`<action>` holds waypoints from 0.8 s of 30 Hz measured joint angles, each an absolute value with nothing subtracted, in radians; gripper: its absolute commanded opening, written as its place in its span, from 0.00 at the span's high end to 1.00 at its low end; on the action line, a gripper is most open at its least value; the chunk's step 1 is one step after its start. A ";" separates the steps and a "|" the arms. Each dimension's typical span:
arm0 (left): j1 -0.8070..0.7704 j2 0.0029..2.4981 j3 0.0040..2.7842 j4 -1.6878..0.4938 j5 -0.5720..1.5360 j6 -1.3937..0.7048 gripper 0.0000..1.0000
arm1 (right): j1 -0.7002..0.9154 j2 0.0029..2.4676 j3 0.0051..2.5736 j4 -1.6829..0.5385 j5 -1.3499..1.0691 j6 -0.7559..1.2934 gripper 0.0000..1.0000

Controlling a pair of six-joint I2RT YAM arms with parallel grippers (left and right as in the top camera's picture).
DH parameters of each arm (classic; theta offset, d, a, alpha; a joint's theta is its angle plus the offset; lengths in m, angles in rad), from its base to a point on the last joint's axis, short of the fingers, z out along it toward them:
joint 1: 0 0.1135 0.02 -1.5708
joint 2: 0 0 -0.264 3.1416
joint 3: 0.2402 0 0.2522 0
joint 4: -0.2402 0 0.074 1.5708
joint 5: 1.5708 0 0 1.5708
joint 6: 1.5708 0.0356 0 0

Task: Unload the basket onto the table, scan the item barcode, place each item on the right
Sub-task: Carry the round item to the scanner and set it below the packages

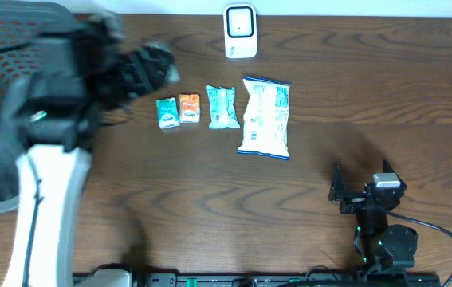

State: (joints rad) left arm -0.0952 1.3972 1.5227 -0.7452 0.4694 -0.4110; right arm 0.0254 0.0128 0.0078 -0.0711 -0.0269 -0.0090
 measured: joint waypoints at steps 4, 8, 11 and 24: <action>-0.224 1.529 1.519 -0.828 0.328 -0.411 0.50 | 0.025 0.013 0.008 -0.072 -0.027 -0.009 0.01; -0.310 1.701 1.515 -0.925 0.215 -0.411 0.50 | 0.025 0.013 0.008 -0.071 -0.027 -0.009 0.01; -0.330 1.807 1.515 -0.941 0.186 -0.411 0.50 | 0.025 0.013 0.008 -0.071 -0.027 -0.009 0.01; -0.337 1.996 1.515 -0.932 0.155 -0.385 0.17 | 0.025 0.013 0.008 -0.071 -0.027 -0.009 0.01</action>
